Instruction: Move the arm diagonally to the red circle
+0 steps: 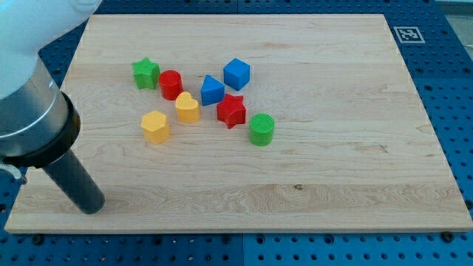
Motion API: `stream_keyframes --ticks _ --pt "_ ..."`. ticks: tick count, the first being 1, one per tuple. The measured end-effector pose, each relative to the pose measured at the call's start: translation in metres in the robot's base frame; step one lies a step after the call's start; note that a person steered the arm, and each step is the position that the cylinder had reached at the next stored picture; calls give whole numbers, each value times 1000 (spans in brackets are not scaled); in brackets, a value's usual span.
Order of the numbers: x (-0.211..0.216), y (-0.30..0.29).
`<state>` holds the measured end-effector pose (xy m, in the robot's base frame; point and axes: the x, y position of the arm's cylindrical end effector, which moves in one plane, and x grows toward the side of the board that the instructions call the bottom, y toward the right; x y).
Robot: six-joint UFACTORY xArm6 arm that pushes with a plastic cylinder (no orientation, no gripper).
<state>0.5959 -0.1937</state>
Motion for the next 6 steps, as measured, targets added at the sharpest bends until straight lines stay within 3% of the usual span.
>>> stream_keyframes --ticks 6 --pt "-21 -2"
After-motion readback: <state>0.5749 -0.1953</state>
